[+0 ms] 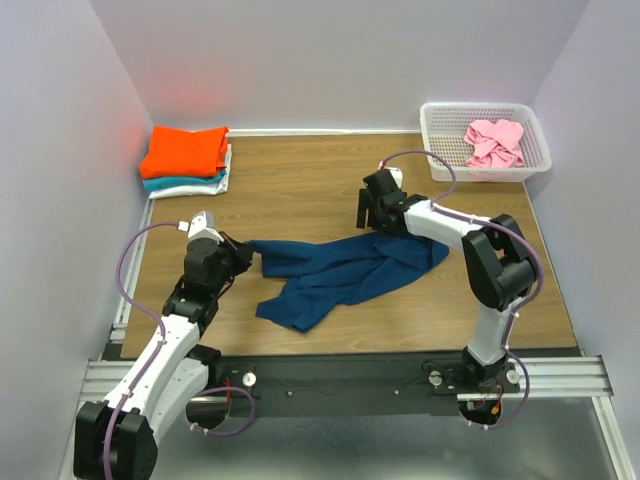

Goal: Fold and stack the t-shirts
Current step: Flatten the tshirt out

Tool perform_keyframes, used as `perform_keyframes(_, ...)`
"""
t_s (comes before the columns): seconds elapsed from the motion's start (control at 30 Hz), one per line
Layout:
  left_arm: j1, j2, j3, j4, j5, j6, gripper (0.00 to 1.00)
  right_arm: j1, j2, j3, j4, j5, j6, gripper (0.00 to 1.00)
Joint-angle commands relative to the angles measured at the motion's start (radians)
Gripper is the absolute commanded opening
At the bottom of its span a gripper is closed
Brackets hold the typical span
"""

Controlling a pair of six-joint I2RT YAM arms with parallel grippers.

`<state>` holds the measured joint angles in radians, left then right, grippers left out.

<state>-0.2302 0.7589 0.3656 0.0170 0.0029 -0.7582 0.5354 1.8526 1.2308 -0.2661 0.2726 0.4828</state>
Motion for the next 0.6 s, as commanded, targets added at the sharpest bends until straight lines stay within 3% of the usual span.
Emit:
perform_keyframes(0.0,0.003,-0.013,-0.008,-0.002,-0.029,0.028,0.00,0.006,0.068,0.048,-0.071,0.135,0.043,0.82)
perform_keyframes(0.13,0.003,-0.012,-0.007,-0.003,-0.038,0.030,0.00,0.006,0.111,0.070,-0.104,0.211,0.092,0.77)
perform_keyframes(0.27,0.003,-0.007,-0.005,-0.015,-0.056,0.028,0.00,0.006,0.117,0.072,-0.120,0.278,0.145,0.62)
perform_keyframes(0.3,0.003,-0.007,-0.005,-0.015,-0.061,0.028,0.00,0.006,0.115,0.068,-0.122,0.287,0.157,0.48)
perform_keyframes(0.5,0.003,-0.013,-0.002,-0.015,-0.080,0.023,0.00,0.005,0.076,0.042,-0.134,0.369,0.178,0.08)
perform_keyframes(0.57,0.003,-0.020,-0.002,-0.015,-0.084,0.023,0.00,0.005,0.060,0.027,-0.134,0.370,0.178,0.01)
